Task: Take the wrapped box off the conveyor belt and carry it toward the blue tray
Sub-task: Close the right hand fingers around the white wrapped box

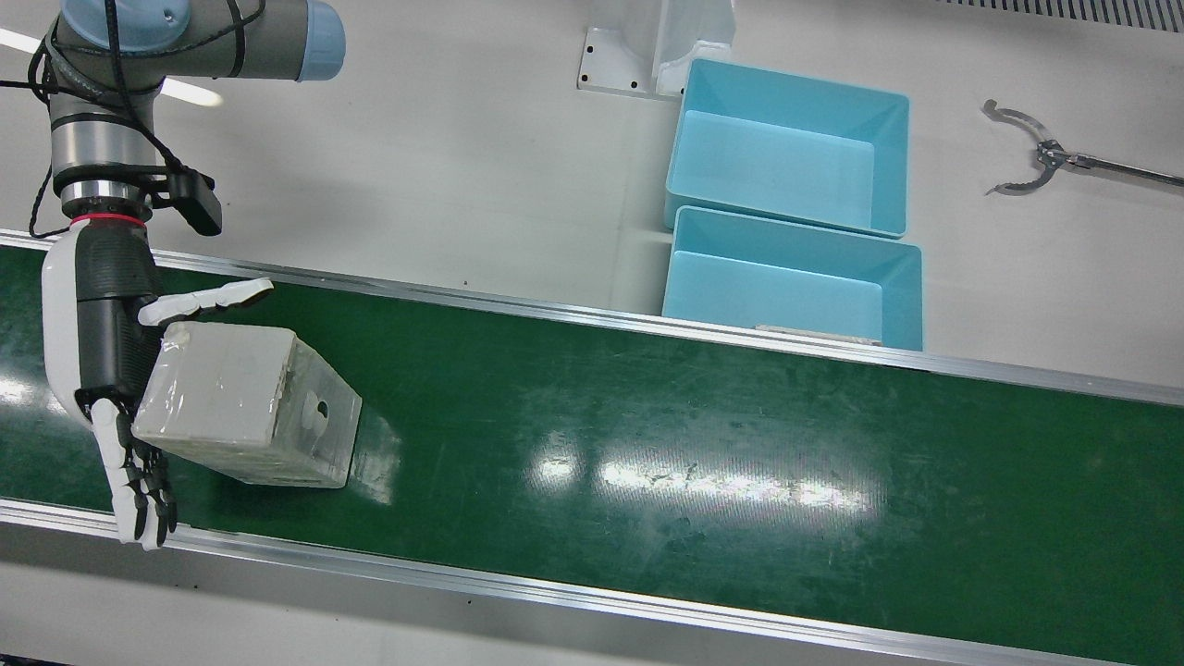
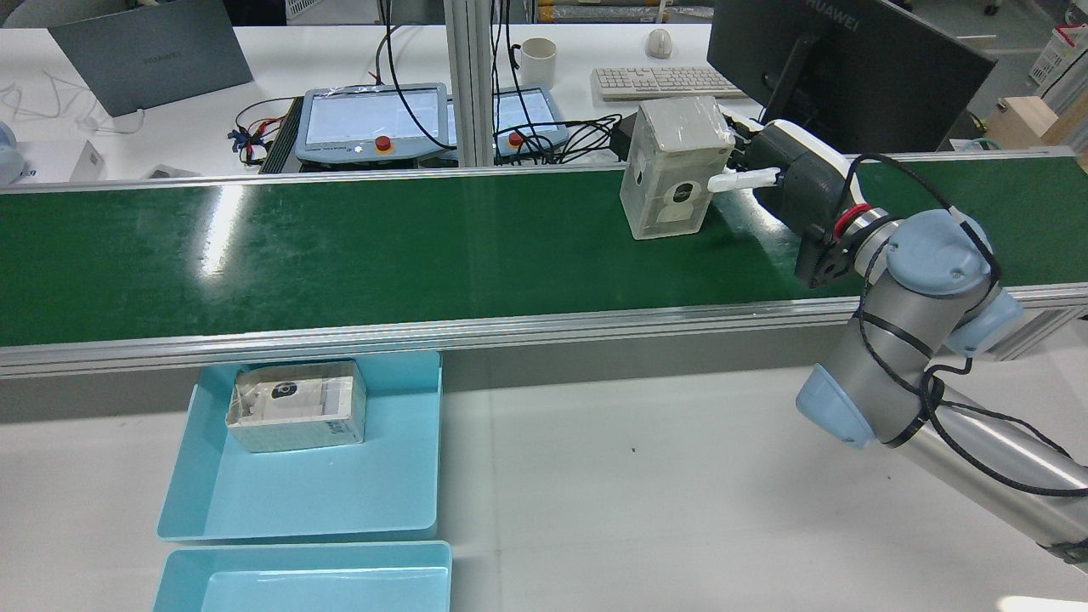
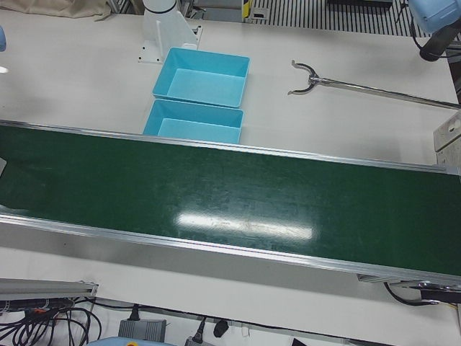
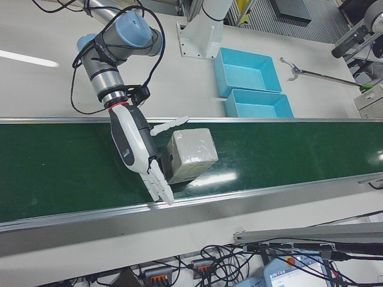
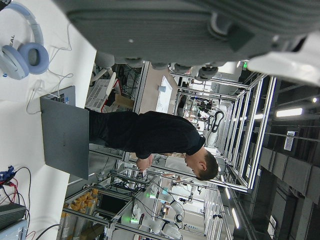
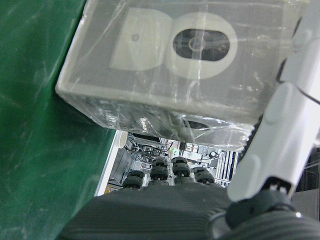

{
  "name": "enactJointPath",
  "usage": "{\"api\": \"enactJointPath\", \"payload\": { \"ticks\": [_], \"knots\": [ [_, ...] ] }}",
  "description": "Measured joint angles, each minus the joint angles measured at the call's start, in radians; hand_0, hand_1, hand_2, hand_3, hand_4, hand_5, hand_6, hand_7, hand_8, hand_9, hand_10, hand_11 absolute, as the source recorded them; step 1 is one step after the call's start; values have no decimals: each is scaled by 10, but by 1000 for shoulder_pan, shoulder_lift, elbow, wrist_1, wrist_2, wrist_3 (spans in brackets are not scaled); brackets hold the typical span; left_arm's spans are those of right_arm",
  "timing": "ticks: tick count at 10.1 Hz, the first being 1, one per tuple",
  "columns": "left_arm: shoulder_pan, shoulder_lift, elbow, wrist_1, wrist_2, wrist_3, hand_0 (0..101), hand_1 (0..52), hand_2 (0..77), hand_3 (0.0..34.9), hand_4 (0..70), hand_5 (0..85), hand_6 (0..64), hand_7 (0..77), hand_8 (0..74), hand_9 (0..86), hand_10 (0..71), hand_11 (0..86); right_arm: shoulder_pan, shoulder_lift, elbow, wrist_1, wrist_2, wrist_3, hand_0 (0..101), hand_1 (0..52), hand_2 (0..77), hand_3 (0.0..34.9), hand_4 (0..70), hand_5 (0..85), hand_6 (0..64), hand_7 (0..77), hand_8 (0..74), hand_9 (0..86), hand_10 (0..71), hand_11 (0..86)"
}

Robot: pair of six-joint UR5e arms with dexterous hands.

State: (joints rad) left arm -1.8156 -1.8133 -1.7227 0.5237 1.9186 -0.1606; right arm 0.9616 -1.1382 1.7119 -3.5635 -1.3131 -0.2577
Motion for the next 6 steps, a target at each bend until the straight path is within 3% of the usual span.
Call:
{"api": "enactJointPath", "payload": {
  "ticks": [6],
  "knots": [
    [0, 0, 0, 0, 0, 0, 0, 0, 11, 0, 0, 11, 0, 0, 0, 0, 0, 0, 0, -1, 0, 0, 16, 0, 403, 76, 49, 2, 16, 11, 0, 5, 82, 71, 27, 54]
  ]
}}
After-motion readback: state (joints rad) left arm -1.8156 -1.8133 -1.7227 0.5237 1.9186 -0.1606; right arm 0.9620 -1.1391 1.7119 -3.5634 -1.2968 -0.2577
